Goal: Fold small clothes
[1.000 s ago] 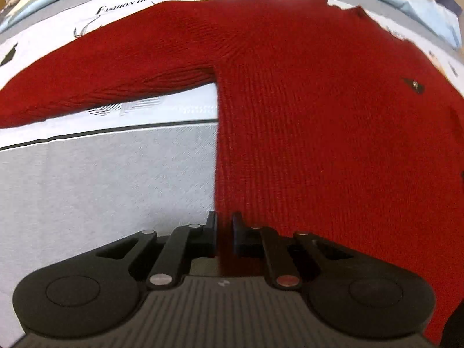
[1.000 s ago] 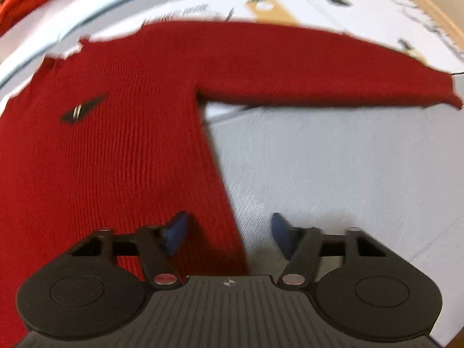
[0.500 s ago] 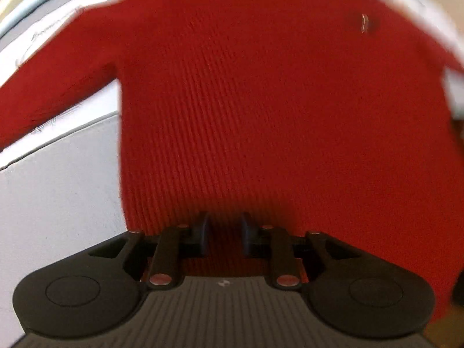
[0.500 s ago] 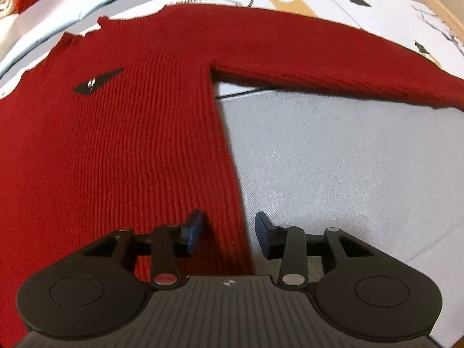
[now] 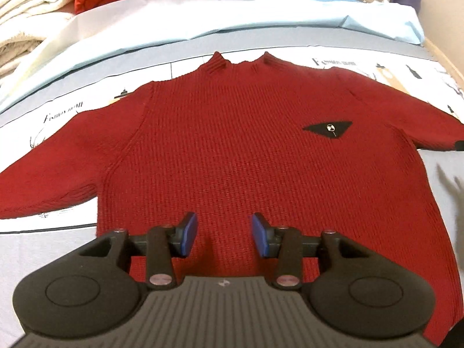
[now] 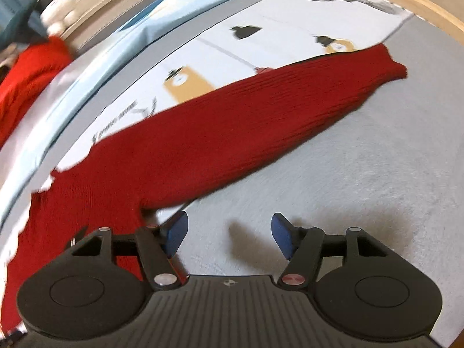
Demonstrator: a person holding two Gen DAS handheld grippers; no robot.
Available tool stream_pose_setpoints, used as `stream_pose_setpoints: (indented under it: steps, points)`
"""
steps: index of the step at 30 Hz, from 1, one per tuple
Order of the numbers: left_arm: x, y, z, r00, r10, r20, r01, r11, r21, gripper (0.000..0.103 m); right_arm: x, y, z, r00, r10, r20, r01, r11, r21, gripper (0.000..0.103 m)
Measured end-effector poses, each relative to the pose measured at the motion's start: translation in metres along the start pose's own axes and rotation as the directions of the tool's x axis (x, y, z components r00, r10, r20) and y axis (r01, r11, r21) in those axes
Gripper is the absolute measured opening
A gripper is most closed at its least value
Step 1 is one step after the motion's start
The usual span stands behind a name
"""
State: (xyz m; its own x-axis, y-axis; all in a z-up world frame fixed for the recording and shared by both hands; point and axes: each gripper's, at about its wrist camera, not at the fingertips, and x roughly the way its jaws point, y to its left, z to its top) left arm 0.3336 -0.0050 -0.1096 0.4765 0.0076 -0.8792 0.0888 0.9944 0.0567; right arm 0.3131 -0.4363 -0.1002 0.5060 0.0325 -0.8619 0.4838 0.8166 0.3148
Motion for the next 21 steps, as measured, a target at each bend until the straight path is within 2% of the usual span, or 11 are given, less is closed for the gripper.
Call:
stream_pose_setpoints:
  steps: [5,12,21]
  points:
    - [-0.004,-0.013,0.011,1.000,0.012,-0.012,-0.012,1.000,-0.014,0.046,0.009,-0.018,0.013,1.000,-0.010,0.017,0.008,0.993,0.118,0.066]
    - [-0.002,-0.011,0.019,1.000,0.009,-0.012,-0.009,0.999,-0.047,0.046,0.029,-0.034,0.016,0.998,-0.059,0.037,0.051,0.983,0.178,0.065]
    - [0.005,-0.004,0.025,1.000,0.009,-0.030,-0.011,0.997,-0.073,0.046,0.038,-0.046,0.028,0.993,-0.045,0.110,0.007,0.946,0.325,0.065]
